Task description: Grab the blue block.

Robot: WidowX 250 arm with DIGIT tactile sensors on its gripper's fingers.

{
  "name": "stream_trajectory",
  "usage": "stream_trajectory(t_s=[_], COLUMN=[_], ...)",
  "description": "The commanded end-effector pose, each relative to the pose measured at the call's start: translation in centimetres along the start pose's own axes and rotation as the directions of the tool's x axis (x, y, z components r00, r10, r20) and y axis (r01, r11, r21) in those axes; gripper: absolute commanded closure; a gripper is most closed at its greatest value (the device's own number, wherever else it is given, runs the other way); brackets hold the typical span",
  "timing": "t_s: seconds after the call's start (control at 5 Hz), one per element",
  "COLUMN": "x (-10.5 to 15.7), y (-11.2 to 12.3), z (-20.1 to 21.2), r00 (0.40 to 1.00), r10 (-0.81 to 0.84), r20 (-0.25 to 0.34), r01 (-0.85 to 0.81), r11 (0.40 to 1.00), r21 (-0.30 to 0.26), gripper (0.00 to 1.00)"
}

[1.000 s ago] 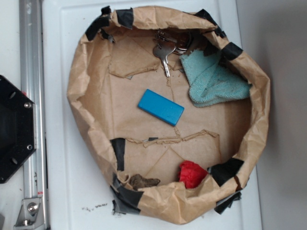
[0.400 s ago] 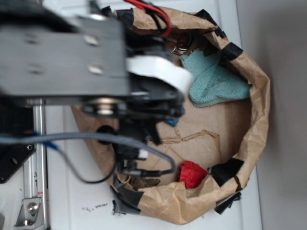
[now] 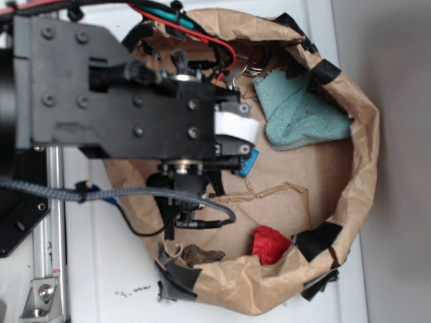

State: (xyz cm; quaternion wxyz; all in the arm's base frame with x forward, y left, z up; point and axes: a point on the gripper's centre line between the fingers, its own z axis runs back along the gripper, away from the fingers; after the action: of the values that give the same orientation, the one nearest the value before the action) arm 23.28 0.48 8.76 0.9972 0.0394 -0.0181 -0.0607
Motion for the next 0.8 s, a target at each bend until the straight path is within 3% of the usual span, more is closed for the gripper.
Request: stream_trajectory(t_s=[0.0,0.2,0.4,0.6], x=[0.9,3.0,3.8,3.6], y=[0.4,1.4,0.2,-0.8], z=[-2.8,-6.1,-8.2,-9.2], r00=[0.994,0.992,0.986,0.981], r10=[-0.101,-0.128,-0.163,-0.187], r20=[0.033,-0.001,-0.049,-0.059], r01=[0.103,0.127,0.163,0.188], r11=[0.994,0.991,0.987,0.982], r21=[-0.047,-0.031,0.003,0.009], gripper=[0.00,0.00,0.00,0.00])
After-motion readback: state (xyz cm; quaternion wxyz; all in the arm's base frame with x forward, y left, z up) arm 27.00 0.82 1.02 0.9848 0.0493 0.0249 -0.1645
